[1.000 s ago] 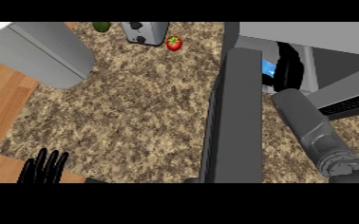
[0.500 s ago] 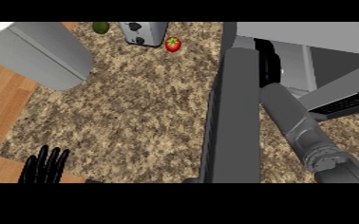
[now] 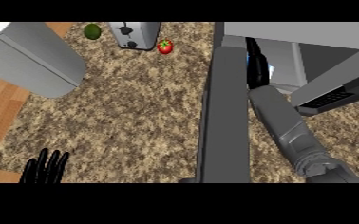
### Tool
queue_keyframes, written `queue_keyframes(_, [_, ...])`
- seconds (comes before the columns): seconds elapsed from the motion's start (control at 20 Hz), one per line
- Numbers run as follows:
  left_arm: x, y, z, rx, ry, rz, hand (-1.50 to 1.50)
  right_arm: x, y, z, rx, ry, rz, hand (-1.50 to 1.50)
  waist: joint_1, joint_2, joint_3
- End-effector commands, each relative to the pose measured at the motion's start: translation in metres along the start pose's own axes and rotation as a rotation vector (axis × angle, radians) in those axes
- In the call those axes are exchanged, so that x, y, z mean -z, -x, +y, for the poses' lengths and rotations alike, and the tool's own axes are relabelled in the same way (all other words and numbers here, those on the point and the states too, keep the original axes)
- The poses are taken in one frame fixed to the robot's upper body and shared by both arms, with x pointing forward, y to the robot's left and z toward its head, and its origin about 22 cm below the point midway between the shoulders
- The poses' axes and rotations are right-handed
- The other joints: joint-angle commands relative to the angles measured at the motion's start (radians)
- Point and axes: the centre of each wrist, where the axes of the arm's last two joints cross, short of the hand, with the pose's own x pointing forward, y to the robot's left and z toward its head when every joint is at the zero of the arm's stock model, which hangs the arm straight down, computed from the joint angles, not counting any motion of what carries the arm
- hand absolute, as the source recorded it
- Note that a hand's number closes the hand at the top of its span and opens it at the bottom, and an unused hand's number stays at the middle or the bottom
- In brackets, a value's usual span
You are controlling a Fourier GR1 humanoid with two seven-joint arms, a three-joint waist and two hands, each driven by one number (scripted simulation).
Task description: Pick up the milk, place it into the microwave and close the microwave
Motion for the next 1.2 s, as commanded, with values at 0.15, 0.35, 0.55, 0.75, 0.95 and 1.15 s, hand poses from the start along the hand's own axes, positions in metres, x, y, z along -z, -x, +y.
queue_keyframes(0.15, [-0.011,0.0,0.003,0.0,0.004,0.005,-1.5,-0.015,0.011,0.003,0.283,-0.025,0.013,-1.5,-0.039,-0.018,-0.003])
queue_keyframes(0.35, [-0.012,-0.002,-0.01,0.018,-0.003,0.012,-1.5,-0.042,0.03,0.008,0.358,-0.066,0.027,-1.5,-0.048,-0.023,-0.003])
queue_keyframes(0.55, [-0.013,-0.004,-0.007,0.009,-0.027,0.022,-1.5,-0.07,0.05,0.009,0.403,-0.075,0.045,-1.5,-0.065,-0.028,-0.004])
queue_keyframes(0.75, [-0.018,-0.015,-0.006,0.021,-0.035,0.021,-1.5,-0.083,0.061,0.006,0.434,-0.073,0.012,-1.5,-0.086,-0.04,-0.005])
queue_keyframes(0.95, [-0.016,-0.011,-0.001,0.024,-0.046,0.051,-1.5,-0.104,0.072,0.007,0.488,-0.083,0.007,-1.5,-0.106,-0.046,-0.006])
queue_keyframes(1.15, [-0.023,-0.014,-0.011,0.035,-0.014,0.069,-1.5,-0.122,0.085,0.001,0.558,-0.126,0.016,-1.5,-0.111,-0.05,-0.007])
